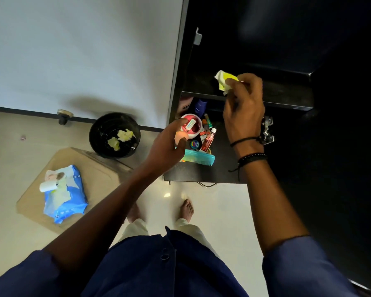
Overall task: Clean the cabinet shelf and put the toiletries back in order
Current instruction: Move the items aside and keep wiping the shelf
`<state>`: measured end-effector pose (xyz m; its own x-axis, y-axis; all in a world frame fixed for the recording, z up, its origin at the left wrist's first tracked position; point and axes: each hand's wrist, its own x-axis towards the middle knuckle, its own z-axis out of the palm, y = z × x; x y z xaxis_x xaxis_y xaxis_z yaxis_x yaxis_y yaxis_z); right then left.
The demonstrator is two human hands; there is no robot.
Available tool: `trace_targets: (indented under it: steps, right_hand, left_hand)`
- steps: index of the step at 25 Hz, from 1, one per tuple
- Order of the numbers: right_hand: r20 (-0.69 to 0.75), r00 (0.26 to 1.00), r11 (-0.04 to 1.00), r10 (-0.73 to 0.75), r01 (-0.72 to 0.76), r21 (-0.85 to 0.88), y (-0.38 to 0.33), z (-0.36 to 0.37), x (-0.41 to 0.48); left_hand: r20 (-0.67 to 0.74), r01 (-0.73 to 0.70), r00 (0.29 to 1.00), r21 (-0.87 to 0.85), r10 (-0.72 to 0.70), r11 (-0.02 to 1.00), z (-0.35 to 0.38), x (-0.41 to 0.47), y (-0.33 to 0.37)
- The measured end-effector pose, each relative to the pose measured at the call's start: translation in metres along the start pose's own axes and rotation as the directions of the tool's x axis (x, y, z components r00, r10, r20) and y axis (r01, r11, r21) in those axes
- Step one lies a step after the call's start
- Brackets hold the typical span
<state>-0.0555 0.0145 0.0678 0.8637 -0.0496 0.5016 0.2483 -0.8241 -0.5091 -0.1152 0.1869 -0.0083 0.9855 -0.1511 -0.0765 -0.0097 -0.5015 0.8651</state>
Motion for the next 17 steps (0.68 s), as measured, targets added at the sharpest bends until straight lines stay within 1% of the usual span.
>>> trace_targets:
  steps: [2, 3, 4, 6, 7, 8, 10, 11, 14, 15, 17]
  right_hand:
    - [0.101, 0.994, 0.999, 0.032, -0.031, -0.008, 0.008, 0.007, -0.004]
    - [0.109, 0.993, 0.999, 0.047, -0.048, 0.003, 0.010, 0.007, -0.009]
    - [0.072, 0.996, 0.998, 0.058, -0.059, 0.008, 0.010, 0.005, -0.015]
    - [-0.073, 0.996, 0.999, 0.044, -0.045, -0.013, 0.011, -0.001, -0.033]
    - [-0.103, 0.994, 0.999, 0.021, -0.024, -0.030, 0.011, -0.003, -0.044]
    - [-0.076, 0.997, 0.999, 0.003, -0.006, -0.038, 0.013, -0.004, -0.054]
    - [0.089, 0.995, 0.999, 0.043, -0.041, -0.034, 0.028, 0.007, -0.064]
    - [0.176, 0.979, 0.995, 0.101, -0.098, -0.030, 0.036, 0.015, -0.061]
    - [0.363, 0.889, 0.959, 0.280, -0.277, -0.063, 0.059, 0.043, -0.037]
    - [0.408, 0.856, 0.948, 0.316, -0.297, -0.113, 0.063, 0.052, -0.026]
    - [0.507, 0.794, 0.941, 0.335, -0.253, -0.225, 0.065, 0.069, -0.005]
  left_hand:
    - [0.012, 0.025, 1.000, 0.034, -0.025, 0.999, 0.006, 0.003, -0.001]
    - [0.016, 0.018, 1.000, 0.043, -0.018, 0.999, 0.007, 0.004, 0.002]
    - [0.019, -0.004, 1.000, 0.050, 0.003, 0.999, 0.007, 0.004, 0.006]
    - [0.026, -0.058, 0.998, 0.092, 0.055, 0.994, 0.007, 0.008, 0.015]
    - [0.034, -0.080, 0.997, 0.143, 0.076, 0.986, 0.007, 0.012, 0.020]
    - [0.049, -0.098, 0.995, 0.216, 0.090, 0.971, 0.008, 0.018, 0.024]
    - [0.119, -0.137, 0.988, 0.372, 0.099, 0.918, 0.012, 0.034, 0.030]
    - [0.148, -0.150, 0.984, 0.422, 0.095, 0.894, 0.014, 0.043, 0.031]
    - [0.172, -0.150, 0.983, 0.528, 0.068, 0.836, 0.023, 0.066, 0.034]
    - [0.174, -0.136, 0.984, 0.561, 0.045, 0.817, 0.024, 0.073, 0.035]
    - [0.149, -0.077, 0.989, 0.625, -0.022, 0.777, 0.024, 0.089, 0.040]
